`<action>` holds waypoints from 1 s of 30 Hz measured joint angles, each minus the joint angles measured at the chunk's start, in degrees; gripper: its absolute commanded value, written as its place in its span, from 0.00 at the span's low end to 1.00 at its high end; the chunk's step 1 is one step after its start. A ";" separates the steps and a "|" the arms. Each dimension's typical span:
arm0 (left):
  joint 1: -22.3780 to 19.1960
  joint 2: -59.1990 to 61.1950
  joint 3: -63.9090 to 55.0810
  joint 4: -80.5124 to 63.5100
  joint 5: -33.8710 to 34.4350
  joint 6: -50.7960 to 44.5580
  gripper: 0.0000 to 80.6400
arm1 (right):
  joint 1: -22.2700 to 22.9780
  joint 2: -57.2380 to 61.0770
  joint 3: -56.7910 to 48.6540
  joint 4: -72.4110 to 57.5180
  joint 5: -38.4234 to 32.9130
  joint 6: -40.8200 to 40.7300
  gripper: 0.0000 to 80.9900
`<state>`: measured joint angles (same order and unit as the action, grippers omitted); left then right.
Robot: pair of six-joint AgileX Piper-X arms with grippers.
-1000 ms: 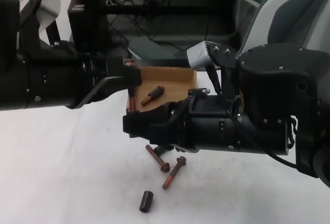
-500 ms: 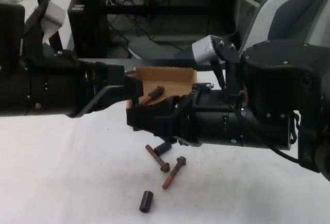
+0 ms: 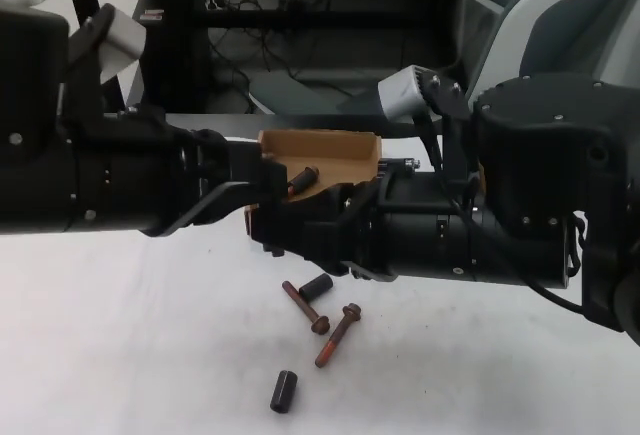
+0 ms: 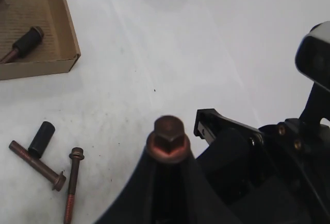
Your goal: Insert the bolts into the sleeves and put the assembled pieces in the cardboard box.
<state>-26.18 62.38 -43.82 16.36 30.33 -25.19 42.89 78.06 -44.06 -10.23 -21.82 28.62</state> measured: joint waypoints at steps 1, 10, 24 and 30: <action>-0.22 0.00 0.00 0.00 -0.39 0.00 0.02 | 0.00 0.00 0.00 0.00 -0.12 0.00 0.01; -0.80 0.00 0.00 0.31 -1.57 0.96 0.02 | -0.08 0.00 0.00 0.40 -0.27 0.00 0.01; -1.50 0.00 -0.04 -3.29 1.06 0.22 0.87 | -0.15 0.00 0.00 0.40 0.46 0.00 0.01; -1.50 -0.90 -0.04 -3.41 0.28 -0.23 0.87 | -0.15 0.00 0.00 0.40 0.90 0.00 0.01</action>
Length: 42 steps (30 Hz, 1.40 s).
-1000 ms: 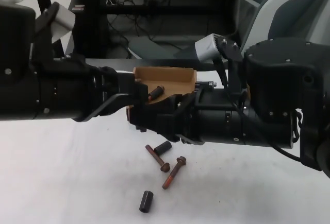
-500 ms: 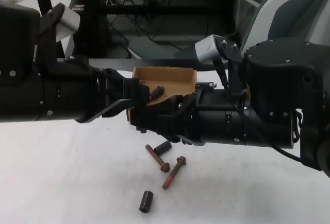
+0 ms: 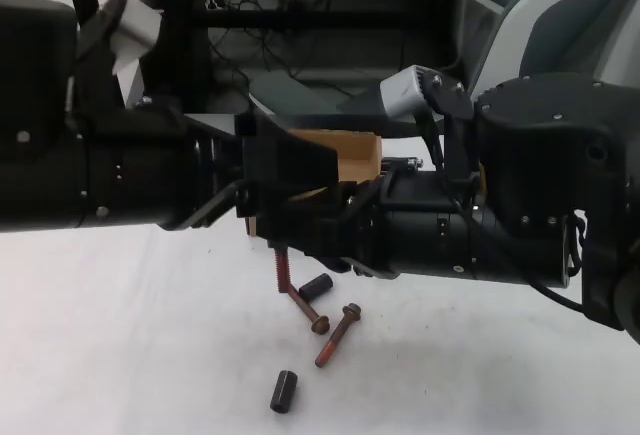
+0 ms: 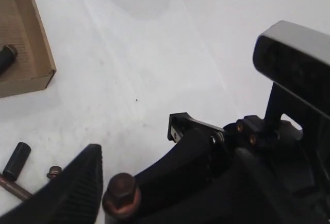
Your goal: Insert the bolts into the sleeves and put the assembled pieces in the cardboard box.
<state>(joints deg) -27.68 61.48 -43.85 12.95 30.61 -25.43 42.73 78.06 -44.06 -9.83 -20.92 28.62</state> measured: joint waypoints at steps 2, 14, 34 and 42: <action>0.00 -0.92 0.00 0.00 -0.70 0.11 0.87 | 0.00 0.00 0.00 0.00 -0.01 0.00 0.01; 0.00 -8.75 0.00 3.66 -3.87 1.07 0.87 | -3.48 0.00 0.00 0.63 -0.01 -0.33 0.01; 0.00 -32.16 0.00 40.30 -16.73 4.84 0.87 | -13.41 29.14 -32.46 21.18 5.60 -10.47 0.01; 0.00 -33.74 0.00 42.59 -18.28 4.91 0.87 | -14.94 44.74 -50.68 31.85 9.19 -14.66 0.01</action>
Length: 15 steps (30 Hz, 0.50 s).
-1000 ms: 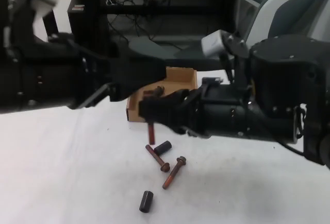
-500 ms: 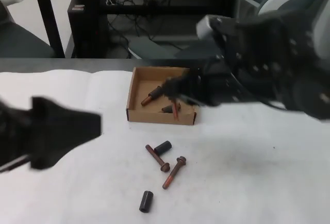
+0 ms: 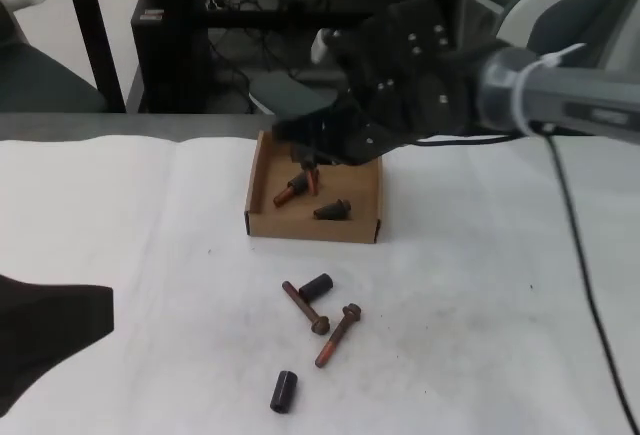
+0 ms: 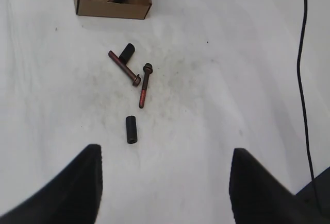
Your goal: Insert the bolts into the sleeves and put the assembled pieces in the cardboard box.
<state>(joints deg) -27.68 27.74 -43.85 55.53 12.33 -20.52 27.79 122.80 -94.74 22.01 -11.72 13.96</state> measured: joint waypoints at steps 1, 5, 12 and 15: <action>0.00 0.00 0.00 -0.02 -0.03 0.00 0.87 | -0.15 1.13 -1.29 0.80 0.40 -0.45 0.01; 0.00 0.00 0.00 0.11 0.01 0.08 0.87 | -0.51 5.40 -4.88 2.57 1.73 -1.41 0.01; 0.00 0.00 0.00 0.11 -0.21 0.15 0.87 | -0.66 8.06 -5.56 4.72 3.21 -1.48 0.05; 0.00 0.00 0.00 0.11 -0.21 0.15 0.87 | -0.66 8.06 -5.64 5.25 3.21 -1.48 0.43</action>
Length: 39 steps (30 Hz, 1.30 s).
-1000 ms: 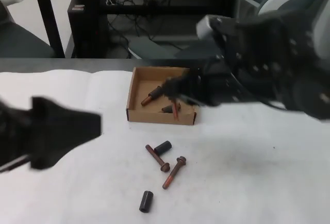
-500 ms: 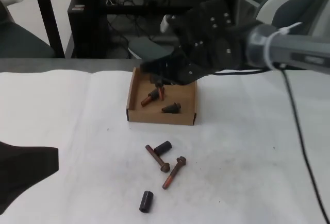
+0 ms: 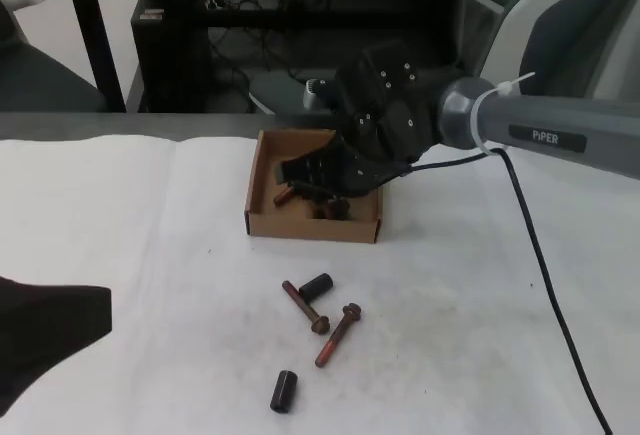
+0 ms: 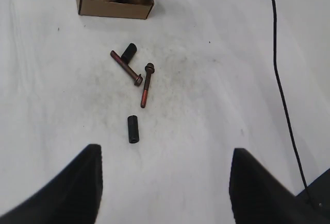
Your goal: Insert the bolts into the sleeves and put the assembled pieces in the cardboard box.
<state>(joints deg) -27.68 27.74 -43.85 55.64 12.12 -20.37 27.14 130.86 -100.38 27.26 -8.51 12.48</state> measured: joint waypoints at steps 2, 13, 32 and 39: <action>0.00 0.00 0.00 0.00 0.00 0.00 0.87 | 0.00 0.00 -0.44 0.42 0.00 0.00 0.77; 0.00 0.00 0.00 0.00 0.00 0.00 0.87 | -0.05 -1.20 -3.54 7.62 -1.32 -0.41 0.66; 0.00 0.00 0.00 0.00 0.00 1.75 0.87 | 5.16 -37.46 21.49 10.75 -0.25 -6.89 0.66; 0.00 0.00 0.00 -1.19 0.00 6.10 0.87 | 9.12 -63.58 43.51 4.23 3.09 0.22 0.66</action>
<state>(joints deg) -27.68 27.74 -43.85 54.45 12.12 -14.27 36.25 67.27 -56.86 31.49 -5.42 12.70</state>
